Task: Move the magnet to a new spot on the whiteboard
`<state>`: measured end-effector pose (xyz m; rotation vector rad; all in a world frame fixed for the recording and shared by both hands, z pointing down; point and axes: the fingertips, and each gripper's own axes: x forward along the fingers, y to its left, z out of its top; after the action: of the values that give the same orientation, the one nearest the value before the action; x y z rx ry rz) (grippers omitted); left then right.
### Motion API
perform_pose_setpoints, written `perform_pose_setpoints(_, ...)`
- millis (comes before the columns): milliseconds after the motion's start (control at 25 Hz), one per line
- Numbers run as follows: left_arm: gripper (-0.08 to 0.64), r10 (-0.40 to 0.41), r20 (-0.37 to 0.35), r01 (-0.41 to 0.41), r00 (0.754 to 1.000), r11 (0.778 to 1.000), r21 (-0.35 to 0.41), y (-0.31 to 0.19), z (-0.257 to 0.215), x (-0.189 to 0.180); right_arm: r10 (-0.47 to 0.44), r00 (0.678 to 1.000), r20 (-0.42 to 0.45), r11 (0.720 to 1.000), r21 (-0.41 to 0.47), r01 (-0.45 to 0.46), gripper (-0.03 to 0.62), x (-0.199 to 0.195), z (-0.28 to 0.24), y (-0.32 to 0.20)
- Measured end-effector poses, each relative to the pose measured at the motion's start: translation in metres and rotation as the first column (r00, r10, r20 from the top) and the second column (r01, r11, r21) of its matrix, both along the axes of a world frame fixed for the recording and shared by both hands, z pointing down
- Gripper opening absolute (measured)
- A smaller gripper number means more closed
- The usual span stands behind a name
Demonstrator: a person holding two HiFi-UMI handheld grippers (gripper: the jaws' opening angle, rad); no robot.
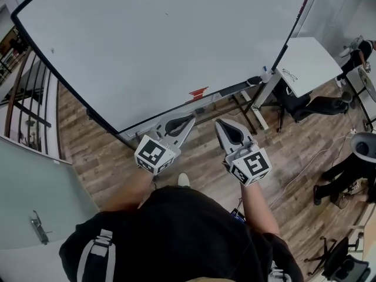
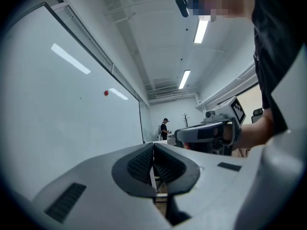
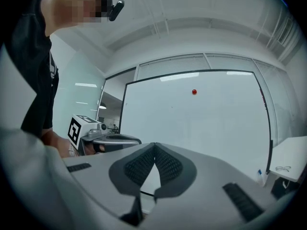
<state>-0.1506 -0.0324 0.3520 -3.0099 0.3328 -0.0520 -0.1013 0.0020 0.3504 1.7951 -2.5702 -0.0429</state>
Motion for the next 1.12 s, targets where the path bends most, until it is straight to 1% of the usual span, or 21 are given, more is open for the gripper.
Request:
perform_pose_setpoints(440, 0.005, 0.037, -0.013, -0.037, 0.999, 0.999, -0.020, -0.102, -0.001, 0.033, 0.020, 1.000, -0.013, 1.000, -0.016, -0.020, -0.005, 0.028, -0.001, -0.107)
perform_pose_setpoints(600, 0.005, 0.042, -0.016, -0.042, 0.999, 0.999, -0.034, -0.129, 0.001, 0.047, 0.018, 1.000, -0.011, 1.000, -0.017, -0.018, -0.005, 0.038, 0.002, -0.134)
perform_pose_setpoints(760, 0.005, 0.031, -0.023, -0.032, 0.999, 0.998, -0.051, -0.145, 0.001, 0.064, 0.000, 1.000, -0.007, 1.000, -0.027, 0.000, -0.005, 0.054, 0.004, -0.156)
perform_pose_setpoints(920, 0.005, -0.016, -0.020, 0.016, 1.000, 0.999, -0.045, -0.159, -0.001, 0.088, -0.052, 0.999, 0.000, 0.999, -0.014, 0.052, -0.005, 0.077, 0.004, -0.176)
perform_pose_setpoints(1000, 0.005, -0.058, -0.030, 0.057, 0.998, 0.998, -0.030, -0.167, -0.008, 0.100, -0.080, 0.997, -0.011, 0.997, 0.007, 0.080, -0.005, 0.089, -0.002, -0.186)
perform_pose_setpoints(1120, 0.005, -0.139, -0.052, 0.139, 0.989, 0.990, -0.003, -0.178, -0.023, 0.115, -0.119, 0.991, -0.055, 0.990, 0.066, 0.123, -0.005, 0.106, -0.015, -0.200)
